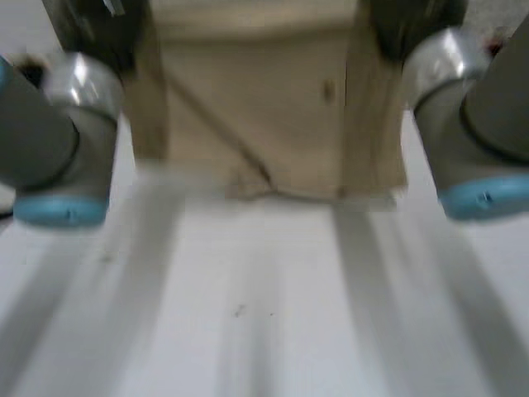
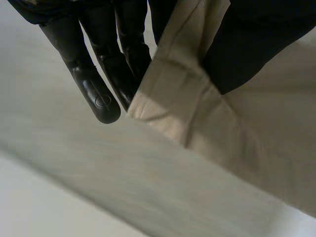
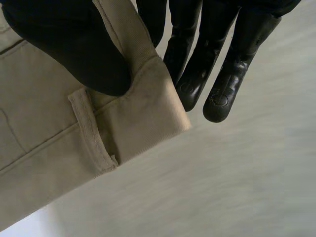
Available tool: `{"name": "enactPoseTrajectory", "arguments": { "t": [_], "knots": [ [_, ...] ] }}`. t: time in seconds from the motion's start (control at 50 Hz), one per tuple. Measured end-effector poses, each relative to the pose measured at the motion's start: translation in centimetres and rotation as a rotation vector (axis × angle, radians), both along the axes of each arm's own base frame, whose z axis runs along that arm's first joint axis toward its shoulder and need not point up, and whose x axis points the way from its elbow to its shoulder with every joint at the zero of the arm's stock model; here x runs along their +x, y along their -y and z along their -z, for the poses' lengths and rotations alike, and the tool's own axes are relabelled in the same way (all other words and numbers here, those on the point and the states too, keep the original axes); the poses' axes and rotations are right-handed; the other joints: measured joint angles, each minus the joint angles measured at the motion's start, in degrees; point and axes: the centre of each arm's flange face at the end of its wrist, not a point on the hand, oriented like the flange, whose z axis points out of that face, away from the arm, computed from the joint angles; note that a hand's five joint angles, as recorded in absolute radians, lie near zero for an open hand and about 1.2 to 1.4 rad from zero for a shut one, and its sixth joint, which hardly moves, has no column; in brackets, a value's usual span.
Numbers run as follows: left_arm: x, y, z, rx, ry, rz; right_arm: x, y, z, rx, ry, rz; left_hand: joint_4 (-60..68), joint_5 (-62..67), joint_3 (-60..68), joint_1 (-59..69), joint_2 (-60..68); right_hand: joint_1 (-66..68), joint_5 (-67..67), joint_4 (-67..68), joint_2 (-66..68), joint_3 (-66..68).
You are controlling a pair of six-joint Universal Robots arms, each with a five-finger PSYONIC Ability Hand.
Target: Fold the shorts.
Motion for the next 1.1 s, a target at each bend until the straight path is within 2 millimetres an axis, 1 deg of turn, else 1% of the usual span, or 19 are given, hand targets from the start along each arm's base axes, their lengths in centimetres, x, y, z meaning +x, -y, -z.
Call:
{"name": "enactPoseTrajectory", "arguments": {
  "t": [0.06,0.14,0.16,0.2,0.3,0.32,0.38,0.4,0.44,0.46,0.5,0.52,0.56,0.58,0.66,0.74,0.8,0.9,1.1],
  "knots": [
    [0.8,-1.4,-6.8,-0.283,-0.174,-0.036,-0.2,-0.1,-4.4,-0.208,0.163,0.002,0.0,0.0,0.0,0.0,0.0,0.0,0.0,0.0,0.0,0.0],
    [0.9,-1.8,-7.4,-0.308,-0.191,-0.037,-0.3,-0.1,-4.7,-0.222,0.175,0.001,0.0,0.0,0.0,0.0,0.0,0.0,0.0,0.0,0.0,0.0],
    [1.3,-3.0,-8.7,-0.37,-0.232,-0.032,-0.4,-0.3,-4.8,-0.226,0.184,0.001,0.0,0.0,0.0,0.0,0.0,0.0,0.0,0.0,0.0,0.0],
    [1.4,-3.9,-8.4,-0.377,-0.237,-0.019,-0.5,-0.4,-3.7,-0.173,0.156,0.001,0.0,0.0,0.0,0.0,0.0,0.0,0.0,0.0,0.0,0.0],
    [1.1,-4.3,-3.7,-0.253,-0.163,0.003,-0.5,-0.6,0.3,-0.02,0.07,-0.005,0.0,0.0,0.0,0.0,0.0,0.0,0.05,0.0,0.0,0.0],
    [1.0,-4.4,-1.6,-0.197,-0.132,0.006,-0.5,-0.6,1.5,0.021,0.049,-0.01,0.0,0.0,0.0,0.0,0.0,0.0,0.13,0.0,0.0,0.0],
    [1.0,-4.6,2.1,-0.096,-0.077,0.009,-0.3,-0.5,4.3,0.098,0.009,-0.022,0.0,0.0,0.0,0.0,0.0,0.0,0.18,0.0,0.0,0.0],
    [1.0,-4.6,2.1,-0.096,-0.077,0.009,-0.3,-0.5,4.3,0.098,0.009,-0.022,0.0,0.0,0.0,0.0,0.0,0.0,0.18,0.0,0.0,0.0],
    [1.2,-4.9,5.2,-0.015,-0.035,0.01,-0.1,-0.4,6.8,0.164,-0.026,-0.03,0.0,0.0,0.0,0.0,0.0,0.0,0.2,0.0,0.0,0.0],
    [1.2,-4.9,5.2,-0.015,-0.035,0.01,-0.1,-0.4,6.8,0.164,-0.026,-0.03,0.0,0.0,0.0,0.0,0.0,0.0,0.2,0.0,0.0,0.0],
    [1.4,-5.5,10.3,0.125,0.035,0.011,0.2,-0.3,11.0,0.267,-0.084,-0.038,0.0,0.38,0.0,0.0,0.0,0.0,0.2,0.0,0.0,0.0],
    [1.5,-5.7,11.7,0.165,0.054,0.011,0.2,-0.4,13.5,0.33,-0.12,-0.04,0.0,0.38,0.0,0.0,0.0,0.0,0.2,0.0,0.0,0.0],
    [1.6,-6.2,14.3,0.239,0.092,0.013,0.2,-0.7,16.4,0.404,-0.164,-0.042,0.0,0.38,0.0,0.0,0.0,0.0,0.2,0.0,0.0,0.0],
    [1.6,-6.2,14.3,0.239,0.092,0.013,0.2,-0.7,16.4,0.404,-0.164,-0.042,0.0,0.38,0.0,0.0,0.0,0.0,0.2,0.0,0.0,0.0],
    [2.2,-8.3,20.3,0.434,0.197,0.003,-0.7,-1.9,21.1,0.542,-0.241,-0.033,0.0,0.38,0.0,0.0,0.0,0.0,0.2,0.0,0.0,0.0],
    [2.8,-9.6,22.1,0.529,0.252,-0.019,-1.4,-2.8,21.2,0.577,-0.249,-0.029,0.0,0.38,0.0,0.0,0.0,0.0,0.2,0.0,0.0,0.0],
    [3.3,-10.2,22.2,0.571,0.277,-0.034,-1.8,-3.4,20.4,0.578,-0.238,-0.03,0.0,0.38,0.0,0.0,0.0,0.0,0.2,0.0,0.0,0.0],
    [3.8,-10.9,21.2,0.604,0.296,-0.047,-2.4,-4.4,19.0,0.573,-0.217,-0.034,0.0,0.38,0.0,0.0,0.0,0.0,0.2,0.0,0.0,0.0],
    [5.0,-13.2,18.4,0.641,0.328,-0.05,-3.4,-6.1,18.7,0.634,-0.249,-0.036,0.0,0.38,0.0,0.0,0.0,0.0,0.2,0.0,0.0,0.0]
  ]
}}
